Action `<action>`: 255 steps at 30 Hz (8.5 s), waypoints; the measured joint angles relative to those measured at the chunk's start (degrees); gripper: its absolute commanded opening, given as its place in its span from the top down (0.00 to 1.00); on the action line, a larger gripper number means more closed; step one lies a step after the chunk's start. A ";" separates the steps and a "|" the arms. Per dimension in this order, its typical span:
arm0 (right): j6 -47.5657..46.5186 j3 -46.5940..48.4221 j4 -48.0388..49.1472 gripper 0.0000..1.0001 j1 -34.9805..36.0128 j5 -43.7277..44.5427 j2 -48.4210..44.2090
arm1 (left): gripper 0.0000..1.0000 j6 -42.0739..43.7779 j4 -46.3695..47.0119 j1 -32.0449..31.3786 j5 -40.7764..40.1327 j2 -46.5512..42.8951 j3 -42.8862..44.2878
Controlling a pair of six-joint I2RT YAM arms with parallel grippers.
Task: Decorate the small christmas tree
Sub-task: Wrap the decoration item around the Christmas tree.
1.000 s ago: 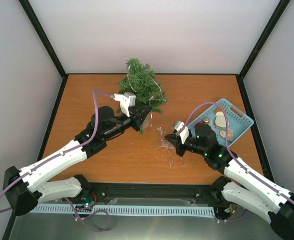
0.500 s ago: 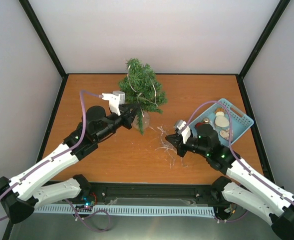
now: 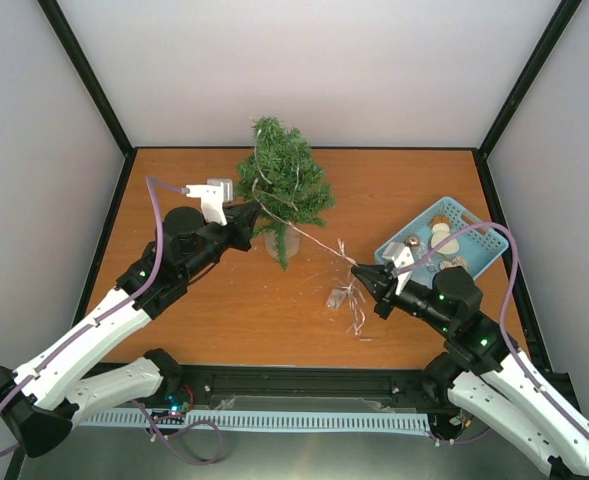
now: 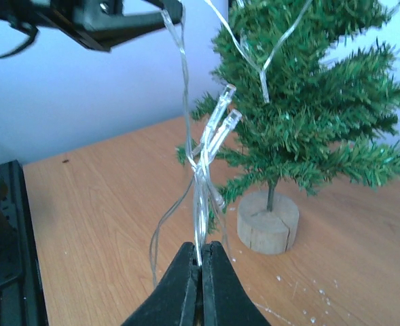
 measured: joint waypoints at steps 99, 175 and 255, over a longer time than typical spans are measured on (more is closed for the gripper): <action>10.86 12.11 6.49 0.97 2.75 -3.91 16.28 | 0.50 26.97 9.14 0.63 44.74 8.09 -10.03; 3.34 20.61 -6.58 0.58 2.84 -16.98 32.74 | 0.99 51.82 1.14 0.50 48.68 0.55 -8.55; 4.92 17.97 -1.86 0.97 1.88 48.48 17.44 | 0.99 57.20 -6.86 0.48 40.72 -4.52 -10.36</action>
